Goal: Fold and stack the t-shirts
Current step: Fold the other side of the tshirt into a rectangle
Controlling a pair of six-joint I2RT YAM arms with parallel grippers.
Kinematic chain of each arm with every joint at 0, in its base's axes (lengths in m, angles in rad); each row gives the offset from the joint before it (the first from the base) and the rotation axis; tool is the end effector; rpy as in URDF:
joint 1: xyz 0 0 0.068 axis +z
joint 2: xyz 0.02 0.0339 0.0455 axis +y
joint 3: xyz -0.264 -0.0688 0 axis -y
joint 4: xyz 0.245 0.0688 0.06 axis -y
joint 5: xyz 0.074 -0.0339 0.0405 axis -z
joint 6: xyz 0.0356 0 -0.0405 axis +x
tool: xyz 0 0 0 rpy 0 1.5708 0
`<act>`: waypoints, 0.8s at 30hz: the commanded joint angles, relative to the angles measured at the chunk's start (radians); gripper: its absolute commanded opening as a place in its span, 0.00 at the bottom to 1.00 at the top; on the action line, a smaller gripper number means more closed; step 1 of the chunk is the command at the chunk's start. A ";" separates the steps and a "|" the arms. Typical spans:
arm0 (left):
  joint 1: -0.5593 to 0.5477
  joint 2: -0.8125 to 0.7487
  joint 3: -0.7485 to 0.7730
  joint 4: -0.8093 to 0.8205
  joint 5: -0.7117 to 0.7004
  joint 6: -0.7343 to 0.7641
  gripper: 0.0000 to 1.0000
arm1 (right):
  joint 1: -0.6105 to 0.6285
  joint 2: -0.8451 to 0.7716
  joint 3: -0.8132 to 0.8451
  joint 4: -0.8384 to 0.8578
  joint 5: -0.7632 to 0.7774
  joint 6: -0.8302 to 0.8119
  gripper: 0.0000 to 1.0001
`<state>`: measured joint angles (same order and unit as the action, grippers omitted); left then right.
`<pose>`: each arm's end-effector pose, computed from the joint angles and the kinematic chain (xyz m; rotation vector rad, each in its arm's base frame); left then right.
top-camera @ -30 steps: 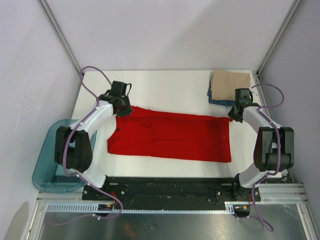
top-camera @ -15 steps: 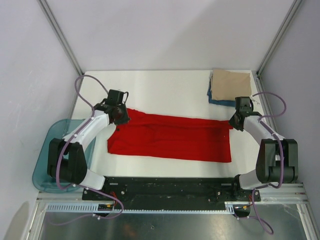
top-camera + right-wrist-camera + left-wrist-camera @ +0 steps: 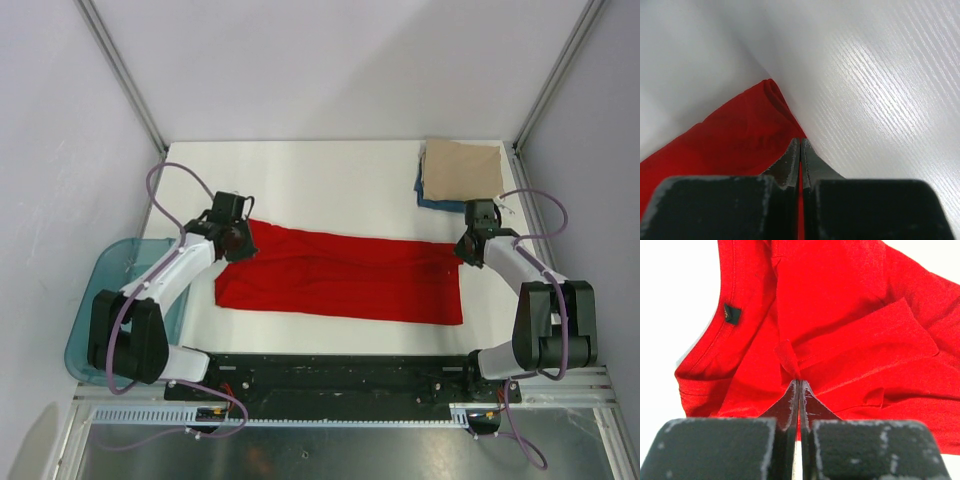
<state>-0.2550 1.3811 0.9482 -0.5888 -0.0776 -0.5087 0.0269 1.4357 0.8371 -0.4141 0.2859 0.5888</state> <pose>0.2667 -0.0667 0.2311 -0.3569 2.5738 -0.1791 0.2781 -0.0026 0.1949 0.7999 2.3963 -0.1271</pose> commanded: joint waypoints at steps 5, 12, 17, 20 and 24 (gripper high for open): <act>0.005 -0.074 -0.024 0.015 0.005 -0.004 0.00 | -0.003 -0.041 -0.021 -0.007 0.058 0.019 0.00; 0.004 -0.117 -0.059 0.014 0.023 0.000 0.00 | -0.008 -0.041 -0.025 -0.011 0.062 0.022 0.00; 0.004 -0.139 -0.089 0.015 0.031 0.001 0.00 | -0.010 -0.044 -0.026 -0.011 0.060 0.024 0.00; 0.005 -0.141 -0.103 0.016 0.032 0.003 0.00 | -0.009 -0.048 -0.030 -0.014 0.061 0.026 0.00; 0.003 -0.140 -0.123 0.017 0.030 0.004 0.00 | -0.010 -0.057 -0.044 -0.012 0.058 0.028 0.00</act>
<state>-0.2550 1.2751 0.8436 -0.5854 -0.0483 -0.5076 0.0223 1.4158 0.8112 -0.4217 0.3080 0.6025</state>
